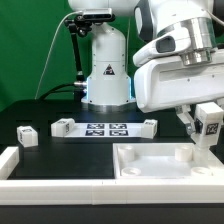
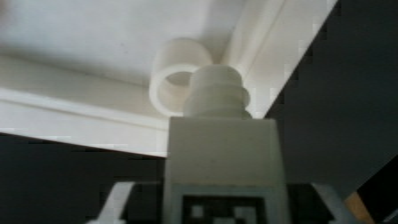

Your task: Assemble one leg

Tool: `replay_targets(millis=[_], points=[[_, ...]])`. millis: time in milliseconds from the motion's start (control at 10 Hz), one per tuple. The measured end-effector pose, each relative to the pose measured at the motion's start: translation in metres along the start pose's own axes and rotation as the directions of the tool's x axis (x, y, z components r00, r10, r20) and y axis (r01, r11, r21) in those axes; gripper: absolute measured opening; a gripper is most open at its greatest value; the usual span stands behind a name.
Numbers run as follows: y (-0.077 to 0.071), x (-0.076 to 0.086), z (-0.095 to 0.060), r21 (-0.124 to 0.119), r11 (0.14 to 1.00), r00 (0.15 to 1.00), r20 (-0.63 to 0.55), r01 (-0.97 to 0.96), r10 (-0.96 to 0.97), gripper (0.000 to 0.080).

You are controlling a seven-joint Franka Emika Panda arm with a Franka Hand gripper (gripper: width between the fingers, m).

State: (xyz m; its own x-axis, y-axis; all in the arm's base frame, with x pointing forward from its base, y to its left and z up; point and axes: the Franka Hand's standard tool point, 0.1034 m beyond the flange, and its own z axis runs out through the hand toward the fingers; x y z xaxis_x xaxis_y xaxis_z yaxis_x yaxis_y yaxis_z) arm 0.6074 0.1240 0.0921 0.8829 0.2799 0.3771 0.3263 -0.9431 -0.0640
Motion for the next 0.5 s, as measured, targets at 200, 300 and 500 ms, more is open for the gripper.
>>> replay_targets(millis=[200,300,500], points=[[0.0,-0.001,0.001,0.0,1.0,1.0,0.002,0.0,0.0,0.0289],[0.001,-0.002,0.002,-0.001,1.0,1.0,-0.001,0.006,-0.006,0.0289],[0.012,-0.007,0.013,-0.018,0.999,0.999,-0.037,0.037,-0.037,0.0289]])
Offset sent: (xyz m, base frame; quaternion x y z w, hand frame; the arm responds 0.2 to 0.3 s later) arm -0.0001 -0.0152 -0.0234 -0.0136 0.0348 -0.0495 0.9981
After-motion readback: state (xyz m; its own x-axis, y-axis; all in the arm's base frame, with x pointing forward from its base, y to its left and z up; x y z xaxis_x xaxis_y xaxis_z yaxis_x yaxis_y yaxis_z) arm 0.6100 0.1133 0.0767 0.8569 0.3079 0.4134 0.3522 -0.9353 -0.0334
